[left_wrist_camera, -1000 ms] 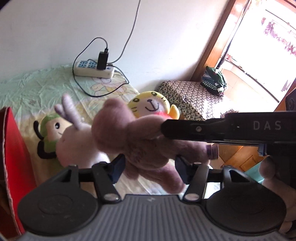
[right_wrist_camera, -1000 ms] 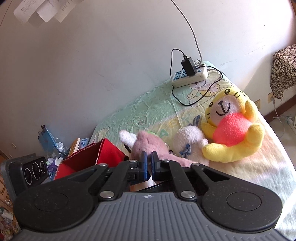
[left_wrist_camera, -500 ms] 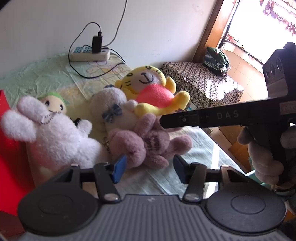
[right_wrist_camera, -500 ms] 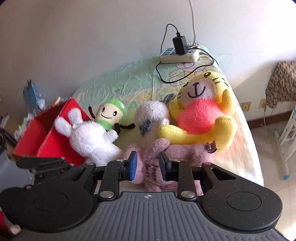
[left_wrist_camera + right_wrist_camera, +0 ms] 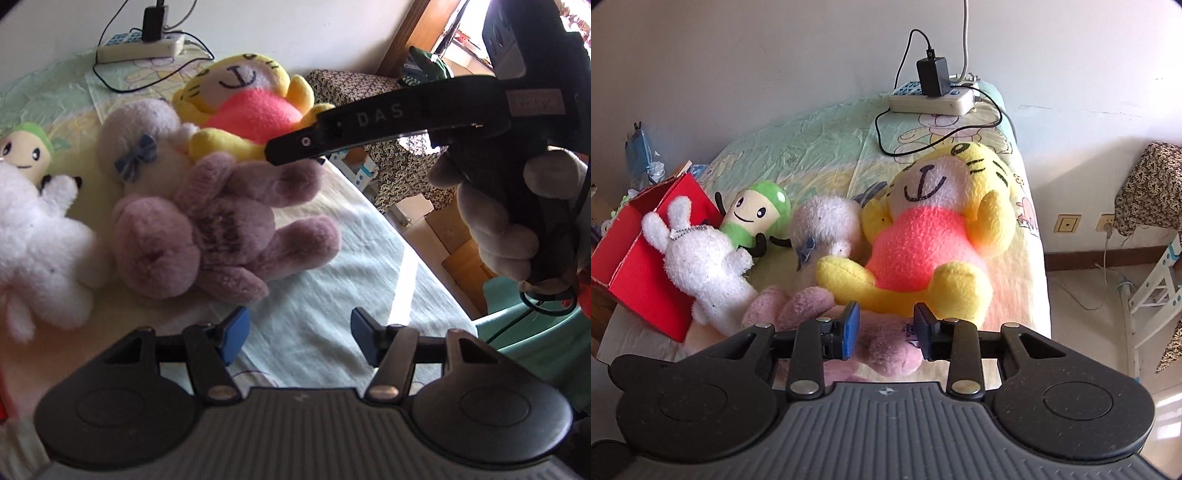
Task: Organize objects
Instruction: 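Carry the pink teddy bear with the right gripper over the red box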
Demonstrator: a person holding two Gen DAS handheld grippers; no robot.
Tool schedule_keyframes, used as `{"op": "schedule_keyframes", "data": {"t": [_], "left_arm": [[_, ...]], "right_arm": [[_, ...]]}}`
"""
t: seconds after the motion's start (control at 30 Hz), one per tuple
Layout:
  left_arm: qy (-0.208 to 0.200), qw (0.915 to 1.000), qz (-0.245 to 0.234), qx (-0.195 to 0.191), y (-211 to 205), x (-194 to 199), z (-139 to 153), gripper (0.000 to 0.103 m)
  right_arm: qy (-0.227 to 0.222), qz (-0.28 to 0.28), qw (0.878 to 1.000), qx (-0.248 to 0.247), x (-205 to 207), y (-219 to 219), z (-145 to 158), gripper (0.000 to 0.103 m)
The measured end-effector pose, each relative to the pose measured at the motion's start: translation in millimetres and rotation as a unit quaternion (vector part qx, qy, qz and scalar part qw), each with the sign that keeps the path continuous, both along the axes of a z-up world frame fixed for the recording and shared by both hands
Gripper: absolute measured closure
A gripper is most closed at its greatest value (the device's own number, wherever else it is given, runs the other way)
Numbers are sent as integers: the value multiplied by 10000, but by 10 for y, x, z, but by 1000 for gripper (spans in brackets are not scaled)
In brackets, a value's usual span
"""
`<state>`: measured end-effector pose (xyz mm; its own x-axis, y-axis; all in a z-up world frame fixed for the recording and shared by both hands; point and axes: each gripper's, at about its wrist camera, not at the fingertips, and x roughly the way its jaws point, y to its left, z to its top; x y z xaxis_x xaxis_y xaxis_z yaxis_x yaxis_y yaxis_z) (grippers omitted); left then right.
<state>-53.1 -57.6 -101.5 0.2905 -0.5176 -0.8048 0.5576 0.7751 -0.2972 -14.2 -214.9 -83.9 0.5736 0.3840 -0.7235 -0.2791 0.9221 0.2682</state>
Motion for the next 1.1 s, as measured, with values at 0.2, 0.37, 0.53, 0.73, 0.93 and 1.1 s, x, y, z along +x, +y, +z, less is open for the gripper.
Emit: {"op": "schedule_keyframes", "data": {"t": [0.2, 0.37, 0.53, 0.73, 0.93, 1.1], "left_arm": [[220, 9994, 280, -39, -113, 120, -144, 39], [298, 9986, 414, -133, -77, 166, -145, 39], [373, 9971, 662, -46, 129, 178, -126, 39], [121, 9963, 776, 343, 402, -4, -26, 38], [10, 9955, 869, 390, 558, -1, 20, 33], [110, 9947, 1021, -95, 636, 39, 73, 24]], "right_arm": [[381, 467, 9979, 227, 105, -75, -78, 66], [917, 684, 9923, 474, 45, -207, -121, 67], [1379, 820, 9807, 1118, -57, -237, -176, 67], [1620, 861, 9681, 1705, -205, -47, -281, 67], [1152, 1192, 9819, 915, -263, 166, -150, 64], [1016, 1132, 9846, 859, -27, 175, -157, 55]]}}
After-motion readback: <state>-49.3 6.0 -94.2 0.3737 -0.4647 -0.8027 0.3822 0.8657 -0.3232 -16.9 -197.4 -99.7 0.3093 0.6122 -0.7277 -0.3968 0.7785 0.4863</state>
